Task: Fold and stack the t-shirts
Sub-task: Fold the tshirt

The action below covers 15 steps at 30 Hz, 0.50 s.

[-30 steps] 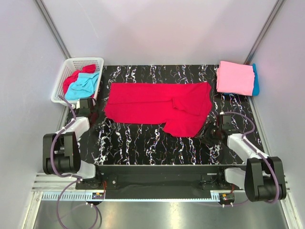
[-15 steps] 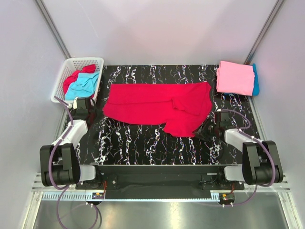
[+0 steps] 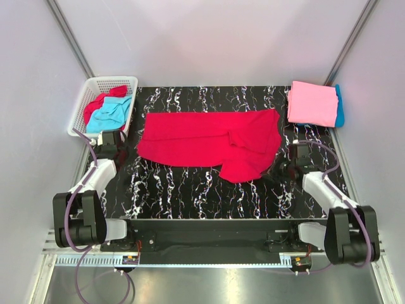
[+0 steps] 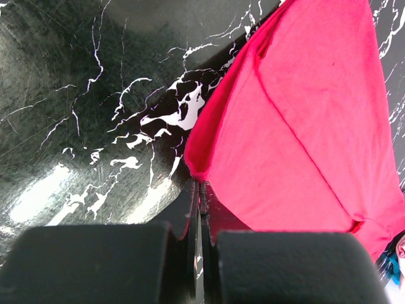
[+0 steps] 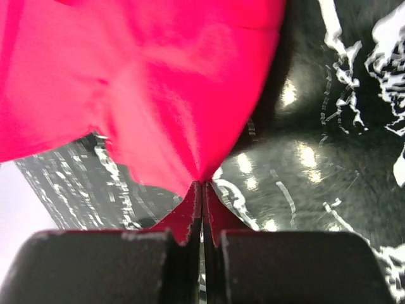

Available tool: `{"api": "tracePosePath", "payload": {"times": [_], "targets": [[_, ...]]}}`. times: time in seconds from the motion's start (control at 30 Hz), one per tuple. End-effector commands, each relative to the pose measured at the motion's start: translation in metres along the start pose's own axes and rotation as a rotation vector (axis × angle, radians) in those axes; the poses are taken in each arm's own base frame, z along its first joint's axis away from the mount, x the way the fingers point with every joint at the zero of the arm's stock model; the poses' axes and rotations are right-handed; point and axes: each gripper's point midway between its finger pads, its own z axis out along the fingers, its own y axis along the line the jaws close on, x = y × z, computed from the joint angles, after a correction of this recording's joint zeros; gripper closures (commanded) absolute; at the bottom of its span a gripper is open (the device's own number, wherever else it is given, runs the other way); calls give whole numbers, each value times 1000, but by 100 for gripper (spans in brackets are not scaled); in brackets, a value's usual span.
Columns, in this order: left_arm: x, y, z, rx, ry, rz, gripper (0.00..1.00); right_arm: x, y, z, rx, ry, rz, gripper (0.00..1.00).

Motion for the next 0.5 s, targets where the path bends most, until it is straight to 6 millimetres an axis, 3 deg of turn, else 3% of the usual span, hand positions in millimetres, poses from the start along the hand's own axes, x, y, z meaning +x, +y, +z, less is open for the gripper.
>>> {"api": "tracePosePath", "payload": {"times": [0.0,0.2,0.47], "targets": [[-15,-19,-10,52,-51,-2,100,-19,17,-26,15,-73,-51,100],[-20,-25,-29,81,-86,-1,100,-25,28,-41,13,-83,-73,100],[-33,-44,-49,133,-121,10,100,-49,49,-48,-3,-131,-111,100]]}}
